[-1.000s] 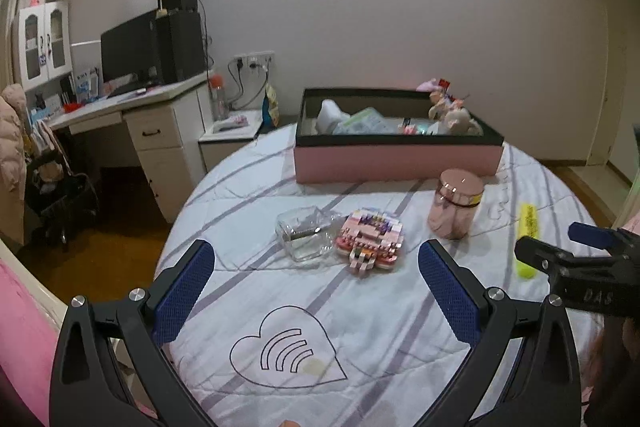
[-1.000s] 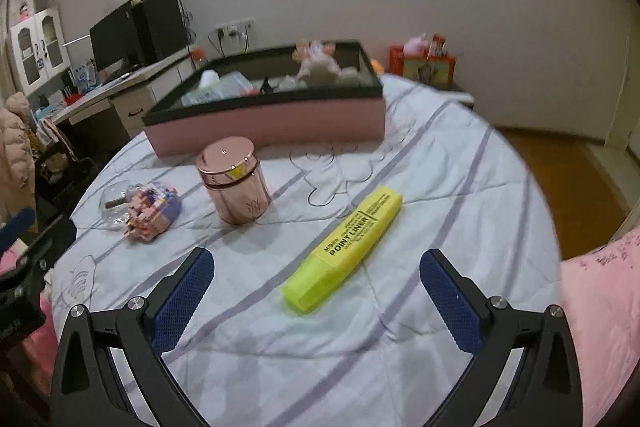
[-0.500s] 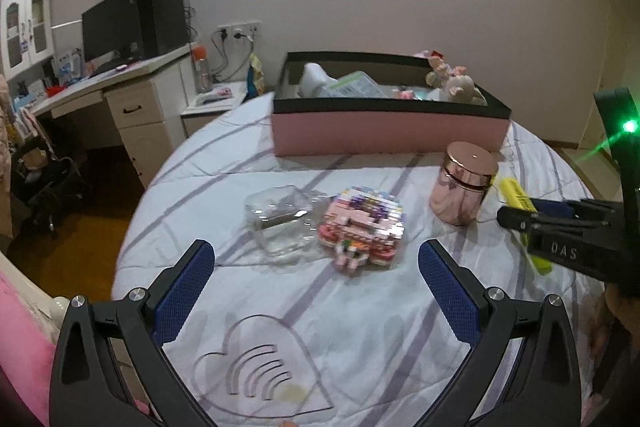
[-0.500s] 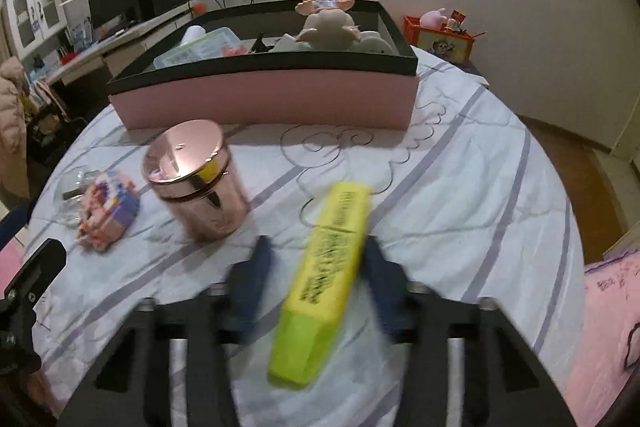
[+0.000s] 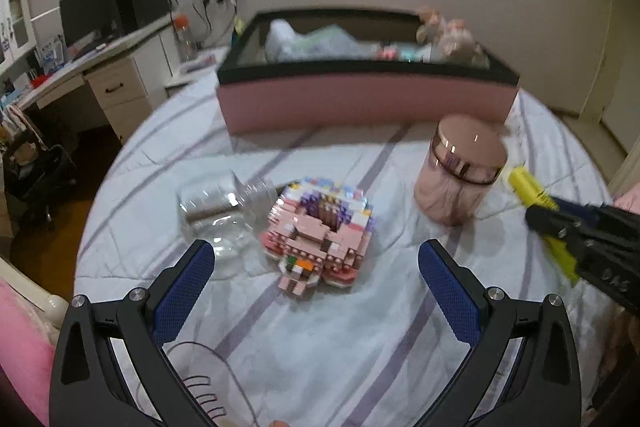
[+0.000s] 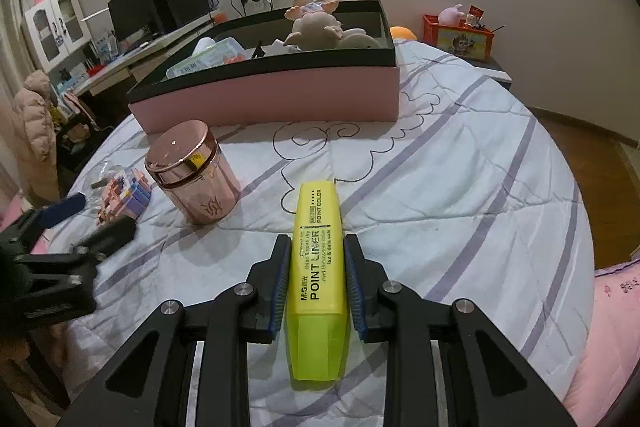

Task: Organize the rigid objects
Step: 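Grasp the pink block keychain with left tool while right tool grasps yellow highlighter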

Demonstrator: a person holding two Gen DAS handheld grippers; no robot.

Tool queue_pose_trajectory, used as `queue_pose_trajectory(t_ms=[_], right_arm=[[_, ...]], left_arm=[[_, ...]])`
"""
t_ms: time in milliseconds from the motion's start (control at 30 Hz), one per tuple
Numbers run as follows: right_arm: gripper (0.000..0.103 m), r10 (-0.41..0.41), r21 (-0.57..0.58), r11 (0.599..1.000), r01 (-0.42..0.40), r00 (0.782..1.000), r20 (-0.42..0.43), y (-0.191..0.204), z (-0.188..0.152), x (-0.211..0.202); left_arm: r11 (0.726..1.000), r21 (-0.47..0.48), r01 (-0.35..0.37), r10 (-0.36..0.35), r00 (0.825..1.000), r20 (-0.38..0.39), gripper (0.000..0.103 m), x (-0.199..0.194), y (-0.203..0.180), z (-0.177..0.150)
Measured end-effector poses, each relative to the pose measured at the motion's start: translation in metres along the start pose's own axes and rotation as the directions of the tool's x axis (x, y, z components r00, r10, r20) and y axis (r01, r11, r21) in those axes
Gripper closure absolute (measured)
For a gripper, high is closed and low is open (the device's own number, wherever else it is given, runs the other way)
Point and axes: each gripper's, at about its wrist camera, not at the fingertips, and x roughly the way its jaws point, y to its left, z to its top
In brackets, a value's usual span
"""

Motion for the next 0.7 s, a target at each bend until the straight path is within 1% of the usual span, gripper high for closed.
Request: queue_pose_trajectory(t_ms=[33,67,100,167,200,233,333,467,600,700], right_arm=[[0.077,0.004,0.001,1.000,-0.004,1.000,0.002,0.000,0.000,0.001],[0.076,0.007,0.000,1.000,-0.007,1.000,0.003,0.000,0.001,0.002],[0.076,0.012,0.001,1.000,-0.012,1.000,0.005,0.000,0.001,0.003],[0.076,0.023,0.008,1.000,-0.023,1.000,0.008,-0.001,0.001,0.003],[0.076,0.026,0.009,1.000,-0.026,1.000,0.009,-0.001,0.002,0.003],[0.076,0.028,0.009,1.000,-0.029,1.000,0.009,-0.001,0.002,0.003],[0.076,0.037,0.013,0.999,-0.037,0.999,0.014,-0.001,0.002,0.004],[0.076,0.028,-0.001,1.000,-0.028,1.000,0.011,0.001,0.001,0.002],[0.076,0.028,-0.025,0.999,-0.028,1.000,-0.006,0.007,-0.007,-0.006],[0.076,0.029,-0.055,0.998,-0.030,0.999,-0.016,0.017,-0.018,-0.013]], left_arm=[[1.000,0.009,0.001,-0.001,1.000,-0.014,0.001,0.003,-0.002,0.000],[1.000,0.016,0.006,-0.005,1.000,-0.029,0.004,0.006,-0.004,0.001],[1.000,0.017,0.014,-0.014,0.999,-0.037,0.014,0.007,-0.005,0.002],[0.999,0.012,0.029,-0.029,0.998,-0.047,0.026,0.009,-0.005,0.005],[1.000,0.012,0.011,-0.010,0.999,-0.046,0.037,0.009,-0.005,0.006],[1.000,0.021,-0.007,0.007,0.999,-0.042,0.041,0.009,-0.008,0.008],[0.999,0.034,-0.014,0.015,0.999,-0.034,0.041,0.007,-0.009,0.008],[0.999,0.036,0.002,-0.001,1.000,-0.031,0.041,-0.002,-0.008,0.001],[0.999,0.040,0.019,-0.017,0.999,-0.036,0.041,-0.018,-0.003,-0.015],[0.999,0.035,0.013,-0.012,0.999,-0.032,0.040,-0.028,0.003,-0.027]])
